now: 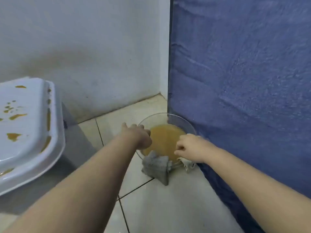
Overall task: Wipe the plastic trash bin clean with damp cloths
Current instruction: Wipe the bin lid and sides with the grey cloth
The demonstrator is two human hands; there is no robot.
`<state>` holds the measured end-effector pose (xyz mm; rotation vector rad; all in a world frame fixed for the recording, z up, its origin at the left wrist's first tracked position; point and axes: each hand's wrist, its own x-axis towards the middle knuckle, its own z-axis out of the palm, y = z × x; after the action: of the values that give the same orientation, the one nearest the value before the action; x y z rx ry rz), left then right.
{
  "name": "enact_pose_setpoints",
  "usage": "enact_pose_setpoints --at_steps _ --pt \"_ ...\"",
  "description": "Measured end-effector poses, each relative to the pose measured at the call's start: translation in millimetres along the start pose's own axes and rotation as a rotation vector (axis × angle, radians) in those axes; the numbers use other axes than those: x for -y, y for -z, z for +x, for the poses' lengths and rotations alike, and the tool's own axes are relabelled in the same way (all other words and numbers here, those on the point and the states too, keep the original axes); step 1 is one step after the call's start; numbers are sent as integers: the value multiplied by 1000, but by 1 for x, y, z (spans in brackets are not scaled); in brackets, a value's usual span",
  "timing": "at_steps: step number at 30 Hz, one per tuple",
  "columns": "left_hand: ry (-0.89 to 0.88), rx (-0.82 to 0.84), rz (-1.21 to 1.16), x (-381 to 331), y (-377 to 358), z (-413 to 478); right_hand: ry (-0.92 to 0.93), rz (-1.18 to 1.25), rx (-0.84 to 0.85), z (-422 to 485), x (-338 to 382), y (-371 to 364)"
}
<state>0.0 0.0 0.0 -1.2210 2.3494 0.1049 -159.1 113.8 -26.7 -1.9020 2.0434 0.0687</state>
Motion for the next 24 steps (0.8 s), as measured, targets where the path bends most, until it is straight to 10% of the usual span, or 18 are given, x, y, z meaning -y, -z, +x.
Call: enact_pose_setpoints --at_steps 4,15,20,24 --pt "2 169 -117 -19 -60 7 -139 -26 139 5 -1 -41" --pt "54 -22 -370 -11 -88 16 -173 233 -66 26 20 -76" --pt "-86 -95 -1279 1 -67 -5 -136 856 -176 17 6 -50" --pt "-179 -337 -1408 5 11 -15 -20 1031 -387 18 1 26"
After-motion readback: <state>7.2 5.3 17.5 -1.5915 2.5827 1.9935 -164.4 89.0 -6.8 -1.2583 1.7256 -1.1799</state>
